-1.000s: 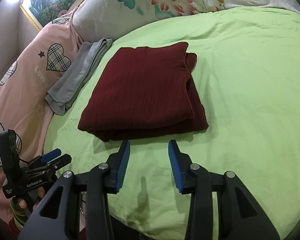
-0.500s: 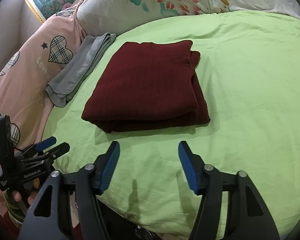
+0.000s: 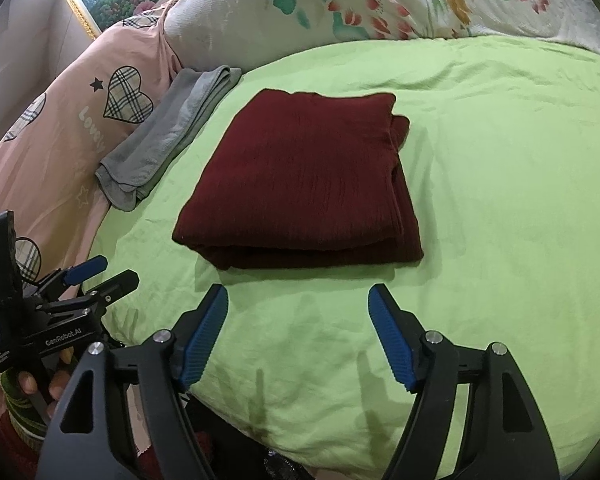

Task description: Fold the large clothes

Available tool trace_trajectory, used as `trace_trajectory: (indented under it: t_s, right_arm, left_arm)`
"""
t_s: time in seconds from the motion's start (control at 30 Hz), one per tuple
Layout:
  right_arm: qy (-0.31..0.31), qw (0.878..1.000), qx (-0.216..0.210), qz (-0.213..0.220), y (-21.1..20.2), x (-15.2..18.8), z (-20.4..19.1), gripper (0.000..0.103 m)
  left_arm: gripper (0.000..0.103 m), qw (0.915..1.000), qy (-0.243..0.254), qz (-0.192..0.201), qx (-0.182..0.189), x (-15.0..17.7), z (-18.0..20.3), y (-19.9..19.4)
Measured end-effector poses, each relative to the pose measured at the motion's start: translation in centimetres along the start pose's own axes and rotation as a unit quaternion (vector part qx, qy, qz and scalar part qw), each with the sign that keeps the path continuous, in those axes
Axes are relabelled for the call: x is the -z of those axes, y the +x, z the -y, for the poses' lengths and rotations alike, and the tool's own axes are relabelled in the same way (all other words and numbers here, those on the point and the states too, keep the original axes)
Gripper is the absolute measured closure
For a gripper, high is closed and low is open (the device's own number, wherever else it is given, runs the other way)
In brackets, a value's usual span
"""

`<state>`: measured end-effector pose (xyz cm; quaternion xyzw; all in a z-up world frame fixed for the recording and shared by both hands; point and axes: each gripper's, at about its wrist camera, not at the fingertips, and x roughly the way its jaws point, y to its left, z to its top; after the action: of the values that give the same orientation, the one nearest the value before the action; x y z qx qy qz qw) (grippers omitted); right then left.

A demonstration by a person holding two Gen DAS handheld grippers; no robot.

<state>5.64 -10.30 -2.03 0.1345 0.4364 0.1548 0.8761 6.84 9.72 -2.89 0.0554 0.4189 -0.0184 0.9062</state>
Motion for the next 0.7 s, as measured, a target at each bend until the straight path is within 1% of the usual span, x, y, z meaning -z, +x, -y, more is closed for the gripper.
trace_trajectory:
  t_s: [0.07,0.23,0.3,0.33,0.43,0.5,0.53,0.6,0.67,0.7]
  right_arm:
    - [-0.001,1.000,-0.001,0.000,0.1,-0.6,-0.1,0.030]
    - [-0.015,1.000,0.002,-0.002,-0.3,-1.9,-0.4,0.029]
    - [-0.021,1.000,0.006,-0.003,-0.7,-2.3,-0.5,0.025]
    - [-0.024,1.000,0.009,-0.002,-1.1,-2.4,-0.7,0.025]
    - [-0.033,0.999,0.009,0.000,-2.1,-2.7,-1.0,0.025]
    - [-0.041,0.999,0.008,0.001,-3.0,-2.8,-1.4,0.024]
    - [-0.048,0.999,0.007,0.001,-3.6,-2.7,-1.7,0.023]
    - [-0.060,0.998,0.007,-0.001,-4.4,-2.6,-2.2,0.022]
    - [-0.078,0.997,0.013,-0.004,-5.0,-2.4,-2.6,0.021]
    - [-0.088,0.996,0.018,-0.004,-5.3,-2.3,-2.9,0.021]
  left_arm:
    - [0.021,1.0000,0.005,0.004,-0.003,-0.5,0.0,-0.1]
    - [0.021,0.9997,0.018,0.016,0.003,-1.8,0.0,-1.1]
    - [0.021,0.9996,0.020,0.022,0.000,-2.2,0.1,-1.8]
    - [0.021,0.9995,0.020,0.025,-0.001,-2.4,0.2,-2.2]
    - [0.021,0.9986,0.003,0.052,0.009,-2.3,-0.2,-3.6]
    - [0.021,0.9983,-0.002,0.056,0.016,-2.3,-0.6,-4.3]
    - [0.021,0.9983,0.001,0.056,0.017,-2.4,-0.6,-4.5]
    - [0.021,0.9982,0.016,0.057,0.007,-2.1,-0.5,-5.1]
    - [0.021,0.9975,0.057,0.042,0.000,-1.7,0.3,-5.4]
    - [0.021,0.9967,0.068,0.042,-0.014,-1.4,0.6,-5.5]
